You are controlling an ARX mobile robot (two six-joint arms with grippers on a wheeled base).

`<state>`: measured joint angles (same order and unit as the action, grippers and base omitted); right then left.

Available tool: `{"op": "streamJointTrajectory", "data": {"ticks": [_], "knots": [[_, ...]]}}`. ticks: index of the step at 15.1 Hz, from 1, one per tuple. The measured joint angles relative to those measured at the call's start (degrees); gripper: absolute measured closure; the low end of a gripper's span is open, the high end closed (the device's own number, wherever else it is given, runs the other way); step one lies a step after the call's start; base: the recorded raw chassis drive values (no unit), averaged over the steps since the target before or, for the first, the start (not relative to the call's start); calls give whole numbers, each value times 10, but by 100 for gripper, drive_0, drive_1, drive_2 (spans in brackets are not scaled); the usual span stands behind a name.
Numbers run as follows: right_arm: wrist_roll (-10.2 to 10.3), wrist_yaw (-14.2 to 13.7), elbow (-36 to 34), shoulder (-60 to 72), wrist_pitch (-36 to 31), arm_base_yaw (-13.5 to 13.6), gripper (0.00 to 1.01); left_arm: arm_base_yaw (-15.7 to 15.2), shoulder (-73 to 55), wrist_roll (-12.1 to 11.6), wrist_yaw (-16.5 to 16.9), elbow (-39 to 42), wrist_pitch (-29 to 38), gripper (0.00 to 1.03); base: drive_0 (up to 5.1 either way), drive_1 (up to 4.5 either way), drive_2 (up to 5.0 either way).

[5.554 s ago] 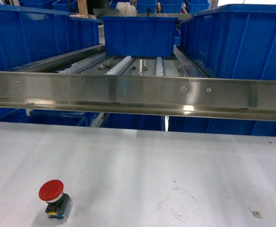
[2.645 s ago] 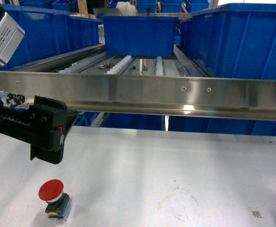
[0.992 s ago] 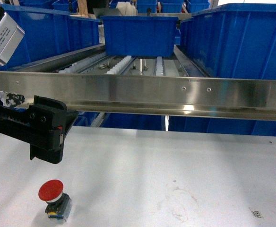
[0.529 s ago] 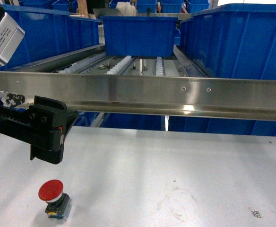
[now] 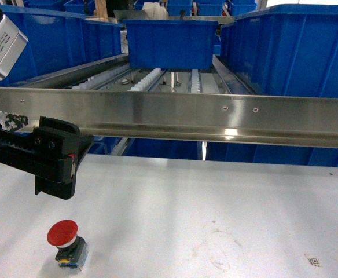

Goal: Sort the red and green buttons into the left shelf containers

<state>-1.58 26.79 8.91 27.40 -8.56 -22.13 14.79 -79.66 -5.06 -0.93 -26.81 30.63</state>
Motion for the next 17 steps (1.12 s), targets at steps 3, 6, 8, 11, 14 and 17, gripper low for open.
{"op": "streamJointTrajectory", "data": {"ticks": [3,6,8,11,14,17], "knots": [[-3,-1,0,-1,0,0,72,-9,-20,15,-10,9,-12,5,0,0,0],[-4,-1,0,-1,0,0,72,-24,-71,68,-30,20,-15,5,0,0,0],[-4,-1,0,-1,0,0,72,-29,-114,97,-25,17,-14,5,0,0,0],[-4,-1,0,-1,0,0,72,-29,-190,112,-21,-6,-6,5,0,0,0],[-4,-1,0,-1,0,0,72,-24,-202,149,-12,-14,-61,5,0,0,0],[-4,-1,0,-1,0,0,72,-20,-224,169,-2,-2,-27,5,0,0,0]]}}
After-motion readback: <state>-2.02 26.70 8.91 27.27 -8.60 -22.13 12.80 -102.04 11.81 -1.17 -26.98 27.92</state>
